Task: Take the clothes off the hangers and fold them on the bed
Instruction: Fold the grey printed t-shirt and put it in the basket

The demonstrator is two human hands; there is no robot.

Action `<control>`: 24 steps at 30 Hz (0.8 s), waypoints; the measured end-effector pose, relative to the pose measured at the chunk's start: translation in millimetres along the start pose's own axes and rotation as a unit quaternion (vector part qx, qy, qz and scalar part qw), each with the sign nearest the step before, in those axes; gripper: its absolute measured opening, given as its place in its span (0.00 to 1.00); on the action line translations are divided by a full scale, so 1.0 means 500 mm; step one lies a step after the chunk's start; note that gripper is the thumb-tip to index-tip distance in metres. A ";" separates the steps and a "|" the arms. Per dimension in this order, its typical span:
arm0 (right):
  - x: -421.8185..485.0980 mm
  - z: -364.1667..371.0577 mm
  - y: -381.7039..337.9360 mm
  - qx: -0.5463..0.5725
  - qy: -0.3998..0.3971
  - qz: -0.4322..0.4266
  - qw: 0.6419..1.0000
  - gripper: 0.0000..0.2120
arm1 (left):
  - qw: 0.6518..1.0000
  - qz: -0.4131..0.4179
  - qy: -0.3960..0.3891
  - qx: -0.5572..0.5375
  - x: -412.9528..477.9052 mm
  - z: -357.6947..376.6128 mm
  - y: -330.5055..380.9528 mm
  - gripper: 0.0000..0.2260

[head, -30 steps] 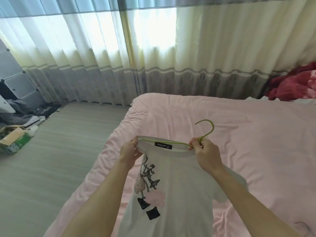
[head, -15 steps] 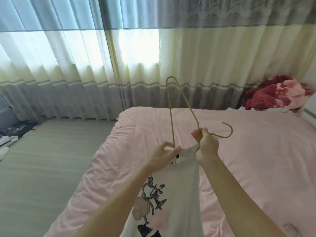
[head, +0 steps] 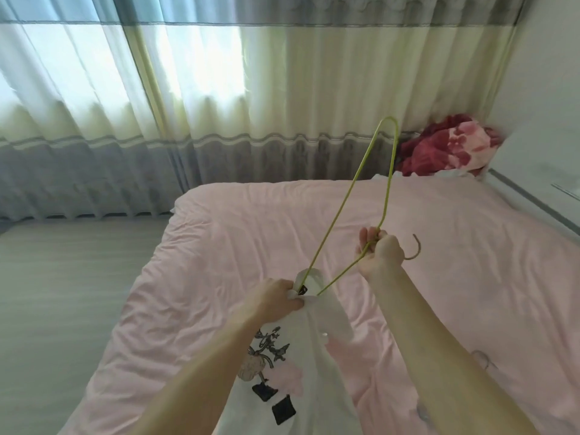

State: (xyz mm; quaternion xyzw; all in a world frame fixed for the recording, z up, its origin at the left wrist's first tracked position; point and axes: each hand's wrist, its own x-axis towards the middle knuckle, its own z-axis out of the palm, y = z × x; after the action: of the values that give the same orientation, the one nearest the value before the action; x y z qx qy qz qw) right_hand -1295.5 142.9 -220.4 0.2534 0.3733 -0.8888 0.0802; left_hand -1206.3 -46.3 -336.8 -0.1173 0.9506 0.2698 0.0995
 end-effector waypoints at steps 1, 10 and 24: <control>0.008 -0.012 0.002 0.014 0.010 0.000 1.000 0.15 | 1.000 0.006 0.010 0.000 0.015 0.014 -0.014 0.19; 0.070 -0.147 -0.067 0.030 0.082 -0.038 0.995 0.15 | 0.995 -0.004 0.051 -0.085 -0.042 0.016 -0.031 0.14; 0.300 -0.708 -0.235 -0.690 0.121 -0.037 0.713 0.24 | 1.000 -0.029 -0.001 0.012 -0.019 0.276 0.281 0.12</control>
State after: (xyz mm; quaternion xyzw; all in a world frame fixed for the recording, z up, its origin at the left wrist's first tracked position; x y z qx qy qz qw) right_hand -1325.2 482.6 -433.6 0.2186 0.8984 -0.3484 0.1538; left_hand -1218.8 145.4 -381.0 -0.1433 0.9500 0.2551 0.1093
